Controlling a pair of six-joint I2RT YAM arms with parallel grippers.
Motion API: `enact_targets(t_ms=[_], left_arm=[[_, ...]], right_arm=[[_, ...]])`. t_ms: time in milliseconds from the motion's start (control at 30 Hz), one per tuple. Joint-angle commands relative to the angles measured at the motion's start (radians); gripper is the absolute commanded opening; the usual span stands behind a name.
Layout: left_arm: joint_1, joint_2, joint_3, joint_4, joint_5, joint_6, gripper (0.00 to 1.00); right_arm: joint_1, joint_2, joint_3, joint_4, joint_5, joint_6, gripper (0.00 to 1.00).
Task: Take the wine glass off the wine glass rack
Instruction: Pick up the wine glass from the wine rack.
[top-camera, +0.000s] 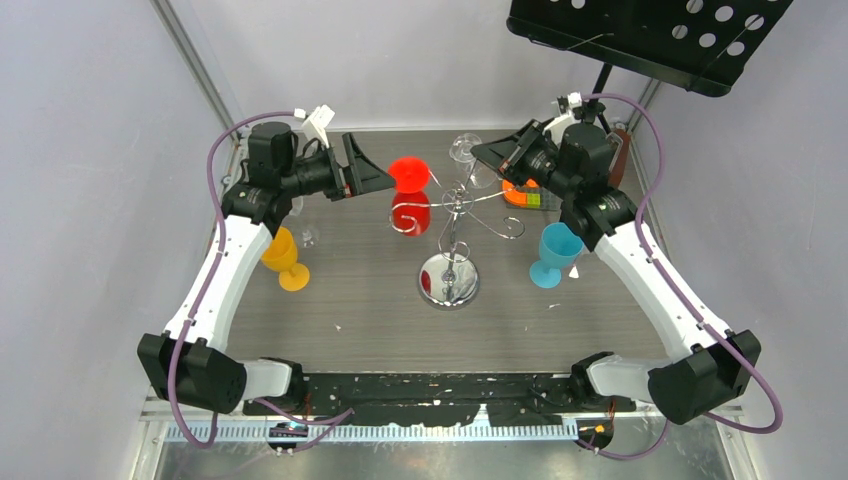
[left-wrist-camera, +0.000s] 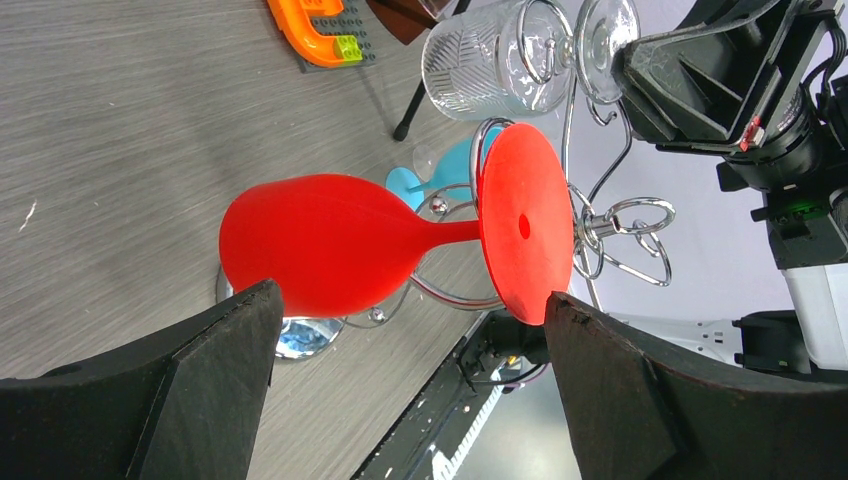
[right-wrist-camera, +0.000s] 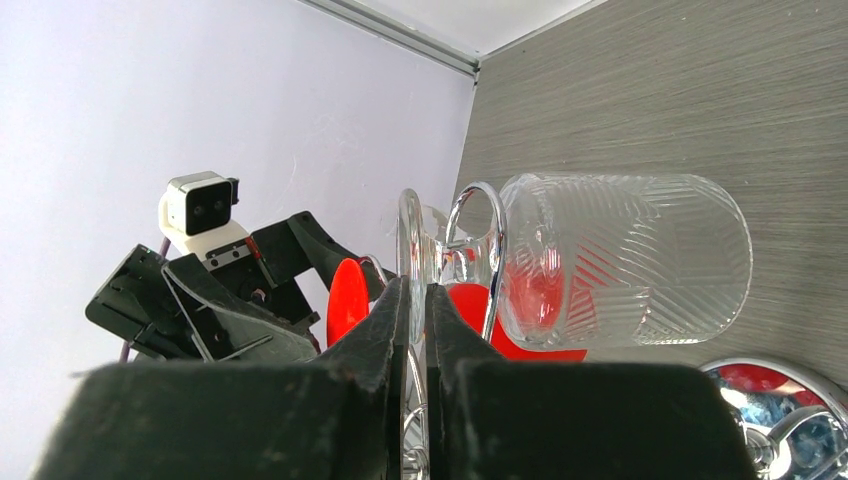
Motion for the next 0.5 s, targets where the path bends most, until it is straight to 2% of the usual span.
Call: enact_targets(t_ms=[0,467], left_arm=[[0.008,-0.002,0.018,0.025,0.025,0.018,1.00],[0.009,0.008,0.021,0.030,0.032,0.018,1.00]], right_arm=[[0.004,0.065,-0.015,-0.045,0.007,-0.046,0.06],[0.004,0.110,0.140,-0.159,-0.025,-0.172,0.06]])
